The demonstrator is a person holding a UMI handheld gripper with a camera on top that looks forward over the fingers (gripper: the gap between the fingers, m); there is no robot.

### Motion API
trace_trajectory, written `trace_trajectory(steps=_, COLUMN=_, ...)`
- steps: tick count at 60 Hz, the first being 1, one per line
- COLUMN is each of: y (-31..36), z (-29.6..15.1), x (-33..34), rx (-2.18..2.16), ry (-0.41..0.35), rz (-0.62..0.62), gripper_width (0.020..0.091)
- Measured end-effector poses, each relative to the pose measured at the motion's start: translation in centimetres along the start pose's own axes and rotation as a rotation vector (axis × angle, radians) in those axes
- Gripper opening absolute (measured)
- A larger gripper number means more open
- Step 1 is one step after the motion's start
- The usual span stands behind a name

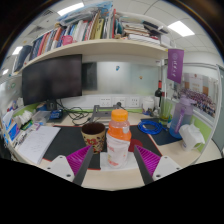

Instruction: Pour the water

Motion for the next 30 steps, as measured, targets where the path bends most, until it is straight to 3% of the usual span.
trace_trajectory(steps=12, y=-1.9, z=0.7, x=-6.0, rx=-0.022, ry=-0.025, rz=0.008, gripper_width=0.0835)
trace_trajectory(steps=26, y=-0.8, z=0.2, x=-9.0, rx=0.042, ry=-0.098, rz=-0.083, gripper_width=0.0585)
trace_trajectory(steps=30, y=-0.7, z=0.0, x=-9.5, rx=0.072, ry=-0.128, rz=-0.089, gripper_width=0.0576)
Point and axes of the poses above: the point between the fingertips, and its own axes, seen from behind it with the camera up: y to the left, z down, x backward, against the way the camera looks, the point moved 1 cm from there along x, backward, against the way the camera looks, and after that the axes turned 3 degrees about -x, right-handed, at the moved point
